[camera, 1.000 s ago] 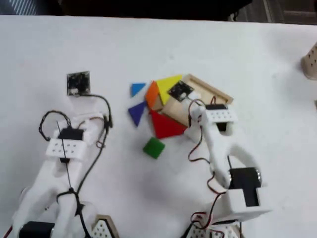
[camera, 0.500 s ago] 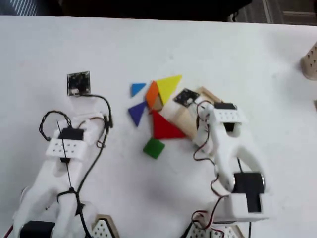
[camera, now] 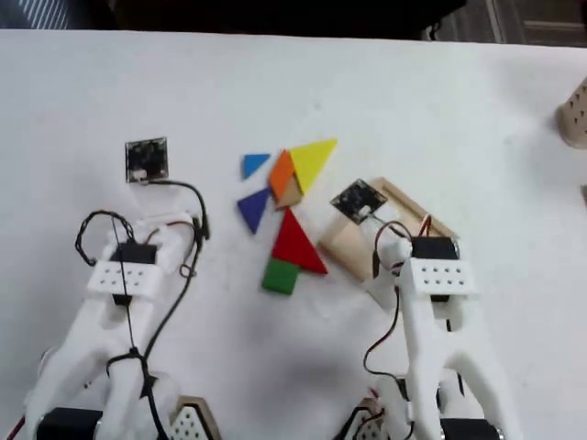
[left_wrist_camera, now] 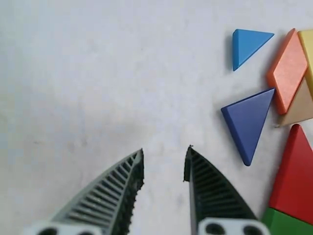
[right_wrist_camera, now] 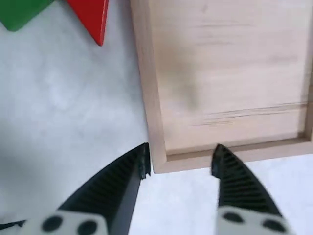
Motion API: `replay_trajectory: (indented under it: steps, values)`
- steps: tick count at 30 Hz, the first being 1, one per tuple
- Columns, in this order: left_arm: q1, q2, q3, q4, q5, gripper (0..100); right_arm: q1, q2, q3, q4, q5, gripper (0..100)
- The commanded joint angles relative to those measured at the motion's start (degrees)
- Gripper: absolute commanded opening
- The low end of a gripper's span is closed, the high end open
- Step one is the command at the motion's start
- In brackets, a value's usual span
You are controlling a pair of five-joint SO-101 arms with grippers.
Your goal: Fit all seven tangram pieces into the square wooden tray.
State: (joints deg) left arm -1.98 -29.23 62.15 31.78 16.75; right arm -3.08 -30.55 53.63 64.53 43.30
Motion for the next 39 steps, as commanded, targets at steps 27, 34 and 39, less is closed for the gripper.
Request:
replay_trajectory:
  steps: [27,34,39]
  values:
    - [-0.7,0.0,-0.4,-1.4,0.5,15,-7.8,36.4,-25.8,-9.2,-23.9,4.6]
    - [-0.7,0.0,-0.4,-1.4,0.0,15,-7.7,46.1,-43.9,-3.8,-43.1,4.6]
    - [-0.4,0.0,-0.2,-1.4,-3.7,15,-9.7,52.3,-59.9,8.0,-52.0,11.5]
